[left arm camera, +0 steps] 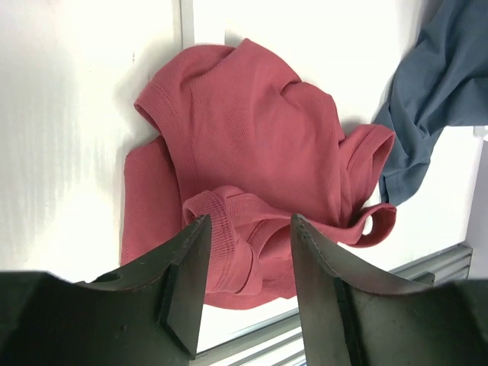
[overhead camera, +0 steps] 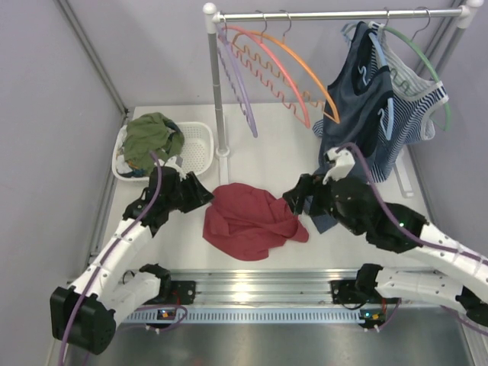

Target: Place the tank top on the hanger

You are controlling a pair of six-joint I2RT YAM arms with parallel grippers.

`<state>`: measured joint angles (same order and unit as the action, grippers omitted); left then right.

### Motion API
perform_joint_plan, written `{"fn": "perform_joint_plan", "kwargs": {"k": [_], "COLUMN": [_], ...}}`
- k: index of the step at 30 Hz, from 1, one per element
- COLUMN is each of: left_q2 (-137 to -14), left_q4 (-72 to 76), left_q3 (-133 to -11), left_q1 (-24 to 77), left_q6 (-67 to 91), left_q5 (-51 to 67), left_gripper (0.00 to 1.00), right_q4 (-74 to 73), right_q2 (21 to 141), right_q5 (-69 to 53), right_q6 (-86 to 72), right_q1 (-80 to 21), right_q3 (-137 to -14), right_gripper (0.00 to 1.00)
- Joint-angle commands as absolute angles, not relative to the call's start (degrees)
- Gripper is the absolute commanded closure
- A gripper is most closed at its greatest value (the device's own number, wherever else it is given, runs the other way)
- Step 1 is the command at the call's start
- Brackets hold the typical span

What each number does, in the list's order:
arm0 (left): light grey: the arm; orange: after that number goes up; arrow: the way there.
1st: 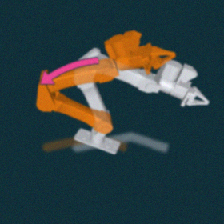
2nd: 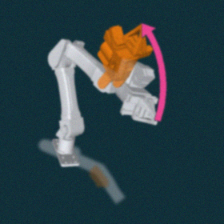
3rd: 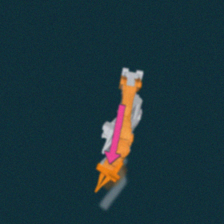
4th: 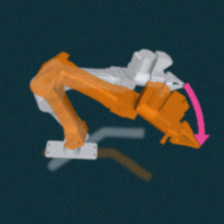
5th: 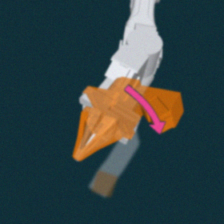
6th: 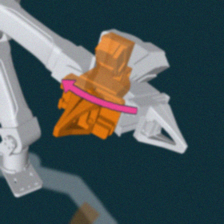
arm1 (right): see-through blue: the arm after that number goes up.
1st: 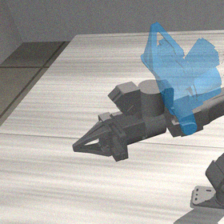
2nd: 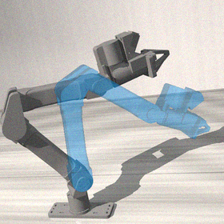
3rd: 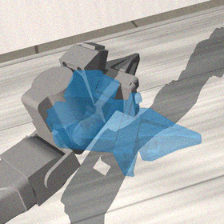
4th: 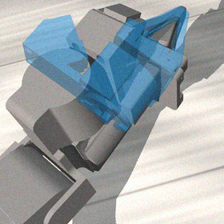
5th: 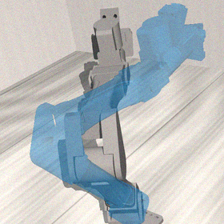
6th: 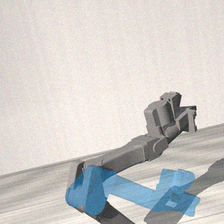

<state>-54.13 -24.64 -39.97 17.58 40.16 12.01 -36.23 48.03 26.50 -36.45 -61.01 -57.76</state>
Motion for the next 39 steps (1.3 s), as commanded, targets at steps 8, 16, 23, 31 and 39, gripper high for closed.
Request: {"fn": "perform_joint_plan", "kwargs": {"k": [8, 16, 23, 31, 39], "left_q2": [-52.2, -52.6, -52.8, -53.2, -52.9], "left_q4": [-27.5, -28.6, -29.4, -29.4, -29.3], "left_q3": [-46.0, -49.6, -51.2, -50.8, -50.4], "left_q1": [17.8, 17.8, 17.8, 17.8, 17.8], "left_q6": [38.4, 37.4, 36.1, 36.2, 36.2], "left_q5": [9.8, 11.8, 12.7, 13.7, 13.6], "left_gripper": [0.49, 0.49, 0.49, 0.50, 0.50], "right_q4": [-42.9, -41.5, -41.1, -42.0, -41.7], "right_q2": [68.6, 82.6, 89.1, 92.5, 93.1], "right_q5": [26.6, 0.7, -9.7, -10.6, -7.5], "right_q6": [-9.0, -4.8, -0.9, -0.8, -0.4], "right_q1": [-51.4, -29.3, -23.4, -23.4, -24.3], "right_q3": [-105.3, -124.6, -128.7, -127.0, -125.0], "right_gripper": [0.18, 0.18, 0.22, 0.33, 0.46]}}
